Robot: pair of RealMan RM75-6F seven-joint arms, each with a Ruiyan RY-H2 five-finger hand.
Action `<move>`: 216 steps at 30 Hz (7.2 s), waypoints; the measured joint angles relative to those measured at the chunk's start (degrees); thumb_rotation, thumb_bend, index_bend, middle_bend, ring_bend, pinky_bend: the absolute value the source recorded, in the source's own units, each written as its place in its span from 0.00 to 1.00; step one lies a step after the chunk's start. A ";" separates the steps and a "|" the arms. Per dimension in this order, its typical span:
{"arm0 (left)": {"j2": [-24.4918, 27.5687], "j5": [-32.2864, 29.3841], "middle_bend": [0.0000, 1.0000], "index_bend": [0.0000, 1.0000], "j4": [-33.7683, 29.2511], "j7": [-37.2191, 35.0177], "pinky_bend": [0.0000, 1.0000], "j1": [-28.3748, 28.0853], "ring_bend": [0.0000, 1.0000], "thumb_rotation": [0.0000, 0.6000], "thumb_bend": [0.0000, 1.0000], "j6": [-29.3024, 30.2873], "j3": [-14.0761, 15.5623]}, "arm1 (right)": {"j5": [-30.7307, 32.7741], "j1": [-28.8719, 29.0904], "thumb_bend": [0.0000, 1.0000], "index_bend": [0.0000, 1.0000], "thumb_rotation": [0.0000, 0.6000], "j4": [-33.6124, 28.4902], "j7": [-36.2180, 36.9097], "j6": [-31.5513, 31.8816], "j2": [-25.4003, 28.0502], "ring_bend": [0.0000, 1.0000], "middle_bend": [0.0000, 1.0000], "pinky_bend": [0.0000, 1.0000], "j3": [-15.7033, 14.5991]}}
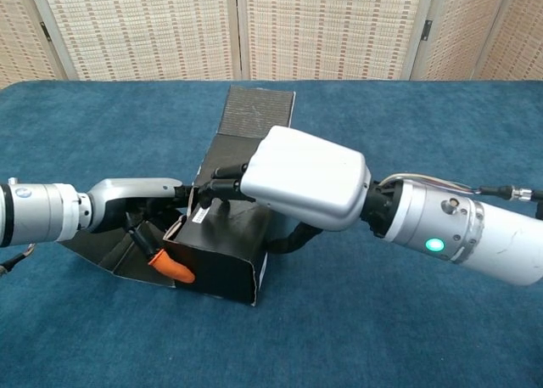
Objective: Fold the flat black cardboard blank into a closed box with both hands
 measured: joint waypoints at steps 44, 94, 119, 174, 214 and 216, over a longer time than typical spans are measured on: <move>0.14 -0.18 0.00 0.00 0.19 -0.24 0.56 0.27 0.46 1.00 0.18 -1.27 -0.03 | -1.03 0.03 0.14 0.46 1.00 -8.99 -2.46 -4.33 6.28 0.77 0.38 1.00 -0.87; -1.34 -3.21 0.31 0.28 -0.46 2.93 0.58 1.86 0.54 1.00 0.17 -0.61 -1.89 | -1.56 3.49 0.15 0.50 1.00 -14.01 -5.82 -12.47 8.88 0.77 0.53 1.00 -1.22; -2.03 -4.75 0.32 0.28 0.20 3.86 0.58 3.41 0.54 1.00 0.17 -0.17 -3.06 | -1.05 3.75 0.14 0.90 1.00 -15.60 -5.69 -13.49 9.94 0.80 0.82 1.00 -0.56; 12.56 -5.65 0.00 0.00 -17.29 10.54 0.20 13.62 0.00 1.00 0.17 14.22 -6.89 | 35.96 -12.38 0.00 0.02 1.00 -49.49 23.21 -35.85 21.63 0.65 0.12 1.00 8.60; 14.56 -4.12 0.00 0.00 -15.79 7.56 0.19 16.24 0.00 1.00 0.17 17.31 -7.41 | 49.60 -7.84 0.00 0.00 1.00 -31.35 11.76 -36.03 -2.70 0.63 0.01 1.00 20.68; 14.73 -3.86 0.00 0.00 -15.78 7.22 0.19 16.47 0.00 1.00 0.17 17.50 -7.22 | 49.96 -7.52 0.00 0.00 1.00 -29.70 12.01 -35.98 -4.41 0.67 0.11 1.00 21.56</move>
